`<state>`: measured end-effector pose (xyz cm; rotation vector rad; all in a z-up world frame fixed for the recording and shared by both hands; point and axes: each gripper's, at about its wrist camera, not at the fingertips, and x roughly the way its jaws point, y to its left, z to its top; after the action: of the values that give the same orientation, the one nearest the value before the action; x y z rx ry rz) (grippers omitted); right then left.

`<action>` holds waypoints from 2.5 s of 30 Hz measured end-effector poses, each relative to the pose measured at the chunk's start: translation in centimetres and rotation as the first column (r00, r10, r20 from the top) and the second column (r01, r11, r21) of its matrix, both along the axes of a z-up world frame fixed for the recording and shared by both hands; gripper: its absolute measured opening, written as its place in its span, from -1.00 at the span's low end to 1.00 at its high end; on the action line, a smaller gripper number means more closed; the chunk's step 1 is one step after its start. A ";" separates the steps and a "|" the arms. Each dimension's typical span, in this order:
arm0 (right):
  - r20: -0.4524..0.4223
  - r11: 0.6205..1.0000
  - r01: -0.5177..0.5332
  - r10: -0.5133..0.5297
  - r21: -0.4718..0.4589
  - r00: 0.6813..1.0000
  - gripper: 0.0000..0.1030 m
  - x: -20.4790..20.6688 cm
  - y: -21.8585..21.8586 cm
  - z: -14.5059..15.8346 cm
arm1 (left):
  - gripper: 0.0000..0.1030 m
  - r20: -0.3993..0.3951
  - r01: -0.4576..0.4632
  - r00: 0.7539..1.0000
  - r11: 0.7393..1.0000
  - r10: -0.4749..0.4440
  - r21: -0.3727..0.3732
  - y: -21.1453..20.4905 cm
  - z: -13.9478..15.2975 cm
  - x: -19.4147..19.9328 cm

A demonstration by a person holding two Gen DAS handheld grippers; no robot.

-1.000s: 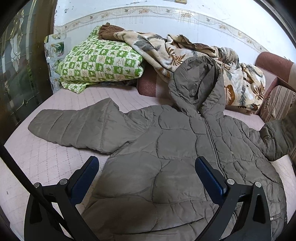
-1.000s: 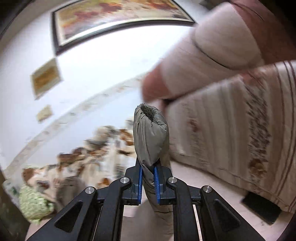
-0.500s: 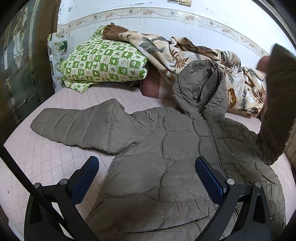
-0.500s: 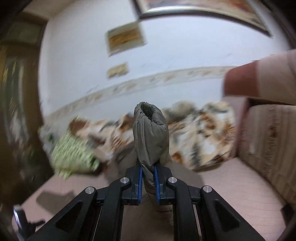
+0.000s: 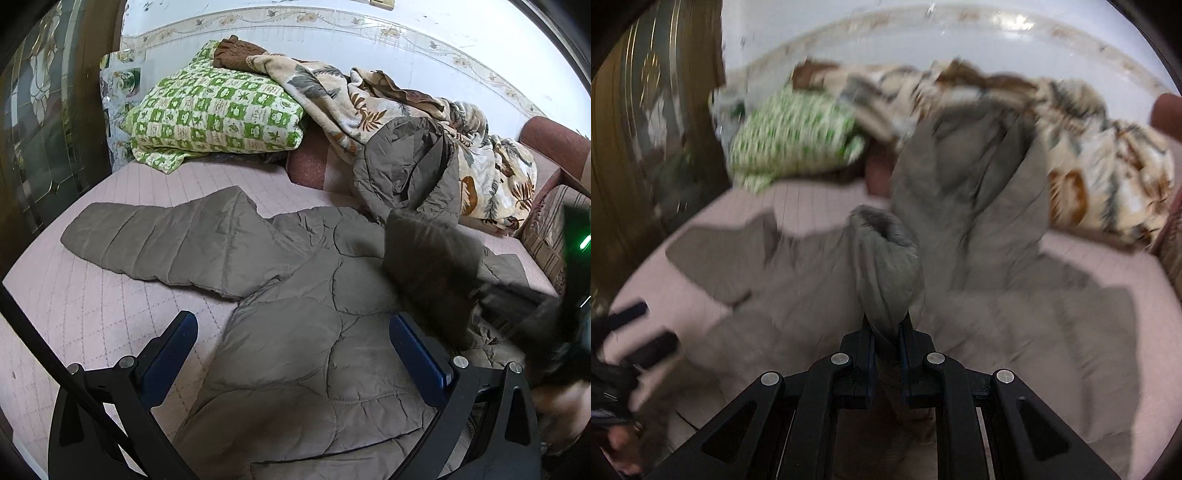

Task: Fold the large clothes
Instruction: 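Fold the held sleeve across the jacket body with the right gripper, release, then grasp the other sleeve cuff with the left gripper and lift it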

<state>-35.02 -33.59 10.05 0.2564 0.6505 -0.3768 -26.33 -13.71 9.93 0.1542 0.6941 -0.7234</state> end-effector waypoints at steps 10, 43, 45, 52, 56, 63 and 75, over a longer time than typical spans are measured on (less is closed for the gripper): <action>-0.024 0.979 -0.172 0.176 0.112 0.984 0.26 -0.4 1.0 -1.1 | 1.00 -0.024 -0.017 1.000 1.000 0.017 -0.001 -0.6 -0.5 1.1; -0.127 0.941 0.316 -0.301 0.118 0.945 -0.02 -7.8 -9.2 -0.7 | 1.00 -0.131 -0.294 0.949 0.955 0.286 -0.048 6.1 -0.6 17.2; -0.114 0.954 0.278 -0.266 0.115 0.957 -0.02 -7.8 -7.6 -0.1 | 0.89 -0.190 -0.365 0.919 0.927 0.345 -0.081 10.0 -1.3 20.6; -0.022 0.980 0.154 -0.152 0.126 0.988 -0.01 -10.0 -1.6 1.6 | 0.53 -0.454 -0.548 0.793 0.801 0.406 -0.240 19.6 -5.2 29.4; -0.030 0.990 0.110 -0.108 0.087 0.994 -0.01 -9.0 -0.2 0.9 | 0.03 -0.521 -0.569 0.764 0.778 0.381 -0.266 20.3 -7.3 32.5; -0.041 0.987 0.123 -0.120 0.103 0.992 -0.01 -8.1 -1.1 -0.3 | -0.06 -0.554 -0.631 0.716 0.733 0.425 -0.254 20.5 -10.0 35.8; -0.027 0.980 0.174 -0.172 0.093 0.985 -0.01 -8.5 -2.6 -0.7 | -0.77 -0.356 -0.595 0.793 0.753 0.495 -0.280 18.2 -7.9 35.5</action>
<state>-43.54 -36.17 9.36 0.4021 0.6671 -0.5161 9.14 4.48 1.99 -0.5052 0.7860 -0.2870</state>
